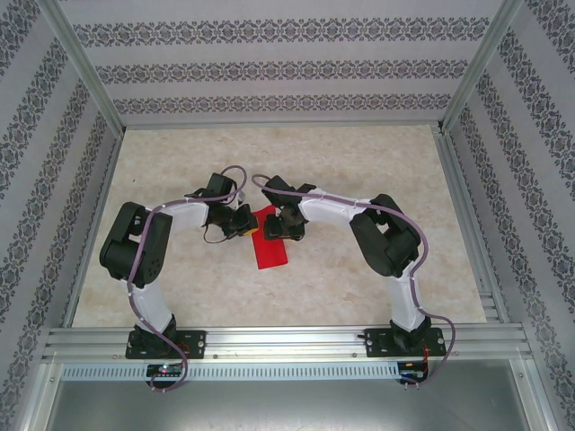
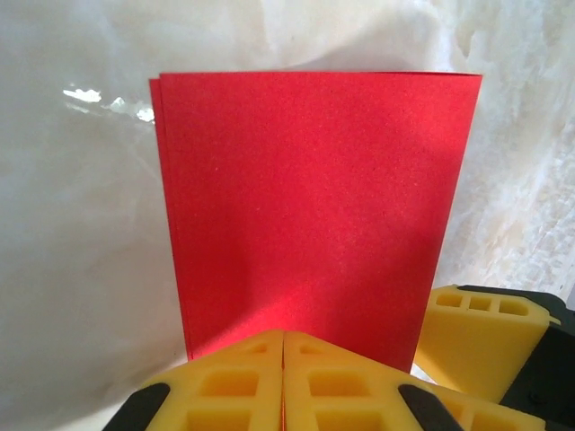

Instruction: Fold a paper plane with a square sheet of paper (pick it up from the middle)

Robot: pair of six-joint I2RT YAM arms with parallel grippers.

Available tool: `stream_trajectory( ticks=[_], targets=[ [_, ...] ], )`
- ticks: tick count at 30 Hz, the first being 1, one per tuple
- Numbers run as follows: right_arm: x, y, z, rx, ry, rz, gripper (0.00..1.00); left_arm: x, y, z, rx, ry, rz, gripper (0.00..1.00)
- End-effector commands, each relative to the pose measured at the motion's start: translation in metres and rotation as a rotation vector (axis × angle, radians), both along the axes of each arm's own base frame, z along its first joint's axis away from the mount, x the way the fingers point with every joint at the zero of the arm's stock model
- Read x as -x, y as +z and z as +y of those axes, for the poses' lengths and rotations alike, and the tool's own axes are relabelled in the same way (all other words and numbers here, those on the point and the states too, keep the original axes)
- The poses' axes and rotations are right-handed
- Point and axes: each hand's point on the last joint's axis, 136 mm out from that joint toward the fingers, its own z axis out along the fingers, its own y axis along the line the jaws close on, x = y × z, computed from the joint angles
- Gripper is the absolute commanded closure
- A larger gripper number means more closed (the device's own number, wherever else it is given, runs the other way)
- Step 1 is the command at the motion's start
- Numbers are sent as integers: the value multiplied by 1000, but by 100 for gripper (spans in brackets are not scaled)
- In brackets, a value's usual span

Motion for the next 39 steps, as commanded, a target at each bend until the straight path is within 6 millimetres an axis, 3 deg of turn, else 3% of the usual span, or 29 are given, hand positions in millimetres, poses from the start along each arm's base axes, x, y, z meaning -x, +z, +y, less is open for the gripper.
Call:
stream_trajectory(
  ticks=[1, 10, 16, 23, 32, 36, 39],
  targets=[
    [29, -76, -25, 154, 18, 106, 52, -4, 2, -9, 8, -39, -28, 91],
    [29, -76, -25, 151, 20, 105, 52, 3, -13, -5, -38, -32, 30, 93],
    [26, -66, -20, 121, 18, 89, 52, 11, -29, 10, -132, -16, 90, 94],
    [10, -19, -5, 6, -1, 18, 52, 23, -45, 20, -195, 2, 155, 97],
    [-15, 75, -5, -184, -53, -160, 49, 26, -51, 22, -215, -5, 168, 98],
    [-10, 88, 10, -265, -1, -157, 52, 29, -54, 22, -222, -9, 175, 98],
    [-7, 84, 24, -299, 24, -126, 60, 29, -55, 22, -224, -9, 179, 98]
  ],
)
